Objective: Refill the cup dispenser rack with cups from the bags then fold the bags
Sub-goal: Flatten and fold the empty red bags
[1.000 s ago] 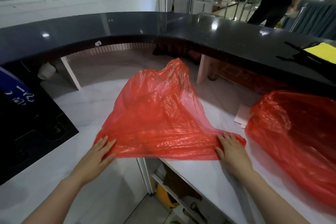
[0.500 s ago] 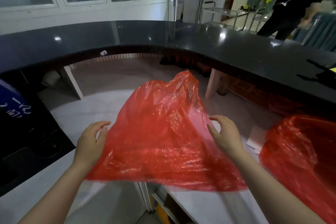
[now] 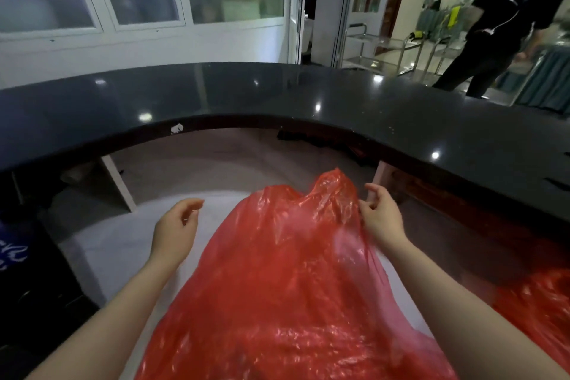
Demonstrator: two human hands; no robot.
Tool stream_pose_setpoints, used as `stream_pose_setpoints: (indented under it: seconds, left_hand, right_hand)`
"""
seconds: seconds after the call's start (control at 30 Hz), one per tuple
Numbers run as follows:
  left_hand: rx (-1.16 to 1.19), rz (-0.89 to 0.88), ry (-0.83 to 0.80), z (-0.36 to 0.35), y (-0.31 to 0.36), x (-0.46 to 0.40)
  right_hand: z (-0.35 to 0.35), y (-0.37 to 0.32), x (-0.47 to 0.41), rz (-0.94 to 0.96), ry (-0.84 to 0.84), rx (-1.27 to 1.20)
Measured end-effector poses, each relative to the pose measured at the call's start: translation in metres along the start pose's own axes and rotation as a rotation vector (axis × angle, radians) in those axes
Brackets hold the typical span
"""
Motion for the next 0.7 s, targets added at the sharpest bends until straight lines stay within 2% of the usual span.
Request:
stream_pose_setpoints:
  seconds: [0.2,0.3,0.37,0.5,0.57,0.63,0.7]
  left_hand:
    - [0.114,0.182,-0.307,-0.063,-0.033,-0.041]
    - [0.223,0.257,-0.427,-0.091,-0.034,-0.045]
    - [0.432,0.376,-0.452,-0.107,-0.031,-0.036]
    - [0.739,0.519,-0.486,-0.124,-0.012,-0.015]
    - [0.697,0.429,-0.547,-0.126,-0.001,-0.016]
    - [0.567,0.282,-0.622,-0.124,0.006,-0.018]
    - [0.511,0.243,-0.656,-0.124,0.002,-0.016]
  right_hand:
    - [-0.041,-0.021,-0.012,-0.022,-0.213,0.032]
    - [-0.054,-0.025,-0.01,-0.114,-0.288,-0.283]
    - [-0.064,-0.023,-0.01,-0.226,-0.335,-0.509]
    - [-0.082,-0.026,-0.005,-0.365,-0.438,-0.743]
    - [-0.085,-0.028,0.0,-0.425,-0.485,-0.759]
    - [-0.08,-0.027,-0.002,-0.377,-0.481,-0.743]
    - [-0.072,-0.027,-0.004,-0.31,-0.461,-0.8]
Point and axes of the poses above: each hand's wrist, its own x-axis away from the middle knuckle, its own z-axis out of the back of the hand, y = z × x, the point moved 8 cm from there along -x, towards the middle knuckle, and after that the axes turned 6 degrees about -z, right-handed, at the moved point
